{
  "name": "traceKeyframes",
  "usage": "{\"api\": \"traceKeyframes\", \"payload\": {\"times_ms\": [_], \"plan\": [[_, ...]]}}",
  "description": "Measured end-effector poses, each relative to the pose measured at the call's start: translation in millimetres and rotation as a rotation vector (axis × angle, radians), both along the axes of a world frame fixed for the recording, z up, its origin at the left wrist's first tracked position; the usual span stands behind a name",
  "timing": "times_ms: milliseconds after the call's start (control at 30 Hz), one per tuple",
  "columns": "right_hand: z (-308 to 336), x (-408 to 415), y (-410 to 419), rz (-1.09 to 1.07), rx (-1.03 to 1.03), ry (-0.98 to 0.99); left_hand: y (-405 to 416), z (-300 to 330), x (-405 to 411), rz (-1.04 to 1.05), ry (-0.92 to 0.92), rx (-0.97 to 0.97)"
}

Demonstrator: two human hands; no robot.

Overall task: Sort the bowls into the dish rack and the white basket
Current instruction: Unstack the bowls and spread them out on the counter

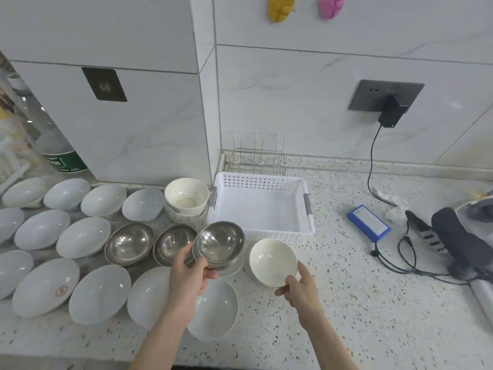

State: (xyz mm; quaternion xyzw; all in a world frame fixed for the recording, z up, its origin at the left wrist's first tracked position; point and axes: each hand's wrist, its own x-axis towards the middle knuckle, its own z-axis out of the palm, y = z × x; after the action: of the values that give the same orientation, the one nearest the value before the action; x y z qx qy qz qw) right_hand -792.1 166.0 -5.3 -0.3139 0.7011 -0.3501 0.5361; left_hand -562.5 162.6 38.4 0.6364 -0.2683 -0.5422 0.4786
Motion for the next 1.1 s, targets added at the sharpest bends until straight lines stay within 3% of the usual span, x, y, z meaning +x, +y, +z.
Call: {"api": "traceKeyframes", "payload": {"times_ms": [367,567,800,967,1100], "plan": [[-11,3,-16,0.051,-0.016,0.038,4,-12,2,0.007,-0.022,0.054],[-12,-1,-14,-0.001,0.071,-0.083,5,-12,-2,-0.054,-0.039,0.054],[-2,-20,10,-0.010,0.066,0.056,19,-8,-16,-0.229,-0.085,0.026],[9,-23,35,0.147,0.038,-0.147,36,-10,-24,-0.499,-0.123,0.069],[5,-25,49,0.123,0.009,-0.225,45,-19,-28,-0.613,-0.197,0.113]]}}
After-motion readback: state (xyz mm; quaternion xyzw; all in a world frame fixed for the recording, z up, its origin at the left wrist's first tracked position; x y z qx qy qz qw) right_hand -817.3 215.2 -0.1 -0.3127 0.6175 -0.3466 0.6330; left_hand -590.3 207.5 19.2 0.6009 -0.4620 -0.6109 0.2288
